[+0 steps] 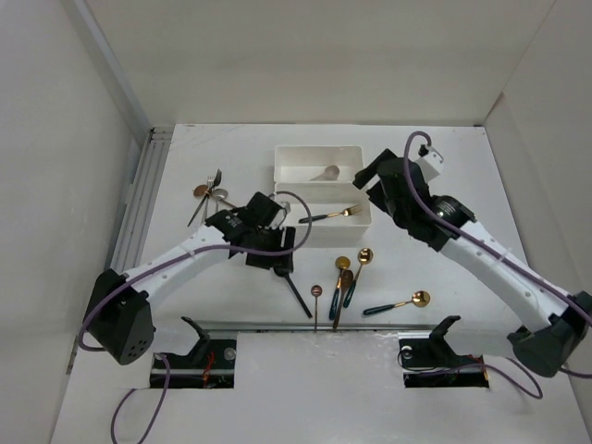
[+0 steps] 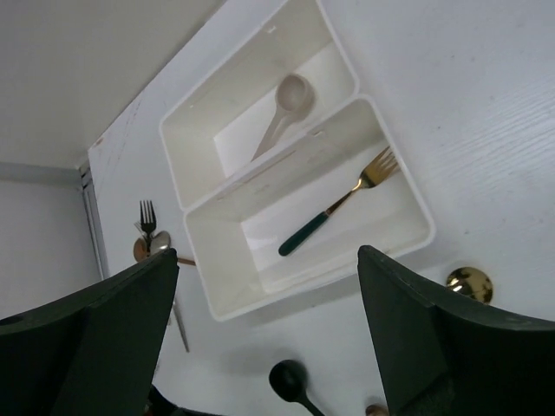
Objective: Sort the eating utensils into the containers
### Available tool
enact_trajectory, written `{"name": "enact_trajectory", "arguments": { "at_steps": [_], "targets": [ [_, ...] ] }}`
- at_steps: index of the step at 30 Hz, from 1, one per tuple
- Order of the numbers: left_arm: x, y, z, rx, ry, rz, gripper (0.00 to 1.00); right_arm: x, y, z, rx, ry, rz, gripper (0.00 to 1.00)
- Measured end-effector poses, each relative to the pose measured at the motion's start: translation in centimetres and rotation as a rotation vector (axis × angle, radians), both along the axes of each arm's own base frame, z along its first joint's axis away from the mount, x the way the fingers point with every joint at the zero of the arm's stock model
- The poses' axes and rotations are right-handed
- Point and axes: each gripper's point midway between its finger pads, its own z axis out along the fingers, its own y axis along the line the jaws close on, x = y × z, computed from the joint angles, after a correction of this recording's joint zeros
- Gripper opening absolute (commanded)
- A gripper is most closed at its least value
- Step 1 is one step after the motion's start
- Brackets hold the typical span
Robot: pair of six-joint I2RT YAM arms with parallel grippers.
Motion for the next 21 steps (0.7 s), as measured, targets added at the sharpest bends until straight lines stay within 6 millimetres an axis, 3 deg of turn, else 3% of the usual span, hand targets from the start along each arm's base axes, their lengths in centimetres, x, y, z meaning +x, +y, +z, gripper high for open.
{"name": "enact_trajectory", "arguments": {
  "at_steps": [2, 5, 13, 18, 21],
  "targets": [
    [-2.2, -0.9, -0.3, -0.007, 0.024, -0.041, 0.66, -1.3, -1.2, 0.5, -0.018, -0.025, 0.001, 0.89],
    [-3.6, -1.4, -1.0, -0.012, 0.053, -0.040, 0.70, -2.6, -2.7, 0.9, -0.040, -0.052, -0.005, 0.89],
    [-5.3, -1.4, -5.7, 0.114, 0.184, -0.027, 0.72, -4.2, -4.6, 2.0, -0.127, -0.113, -0.006, 0.89],
    [-5.9, -2.8, -7.3, 0.160, 0.210, -0.066, 0.69, -4.9, -6.0, 3.5, -0.138, -0.163, -0.034, 0.89],
    [-5.8, -2.7, -8.6, 0.193, 0.230, -0.053, 0.66, -5.5, -7.3, 4.8, -0.137, -0.201, -0.068, 0.89]
  ]
}}
